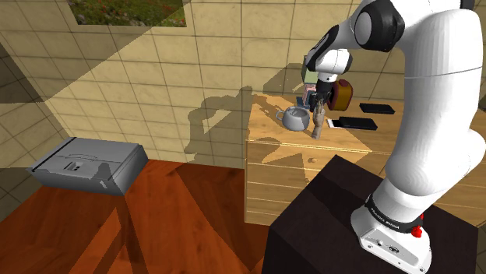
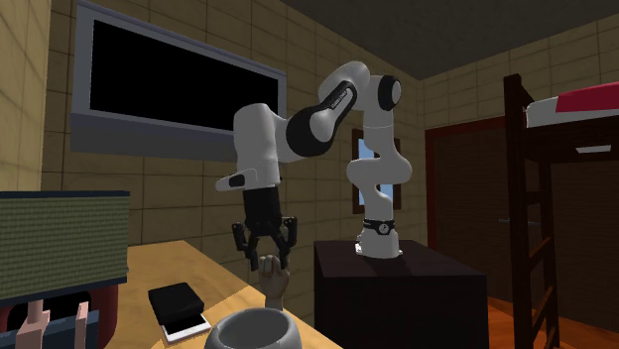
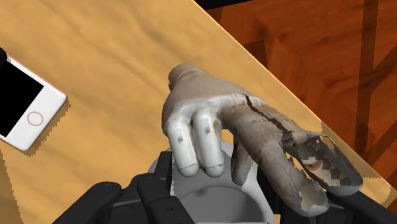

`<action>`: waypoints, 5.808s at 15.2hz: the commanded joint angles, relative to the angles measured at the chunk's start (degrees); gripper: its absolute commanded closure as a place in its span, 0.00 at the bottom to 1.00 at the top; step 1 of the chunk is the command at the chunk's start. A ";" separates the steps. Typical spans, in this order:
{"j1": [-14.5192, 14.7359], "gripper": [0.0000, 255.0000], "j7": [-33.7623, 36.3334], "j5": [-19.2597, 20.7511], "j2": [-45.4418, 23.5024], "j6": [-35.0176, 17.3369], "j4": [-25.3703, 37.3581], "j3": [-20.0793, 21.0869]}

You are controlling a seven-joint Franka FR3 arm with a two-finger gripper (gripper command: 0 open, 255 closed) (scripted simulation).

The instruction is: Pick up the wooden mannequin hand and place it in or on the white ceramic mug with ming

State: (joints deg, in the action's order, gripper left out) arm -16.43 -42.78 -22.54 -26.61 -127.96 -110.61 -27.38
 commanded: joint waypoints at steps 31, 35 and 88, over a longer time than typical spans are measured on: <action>2.51 1.00 6.51 8.30 11.41 16.76 7.20 -3.70; 2.61 1.00 7.20 9.04 12.40 19.45 9.11 -3.93; -4.49 0.00 14.16 -0.89 -18.49 33.96 54.04 2.19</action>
State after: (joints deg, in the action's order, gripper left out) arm -20.05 -28.86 -23.39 -44.36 -96.10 -59.47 -25.28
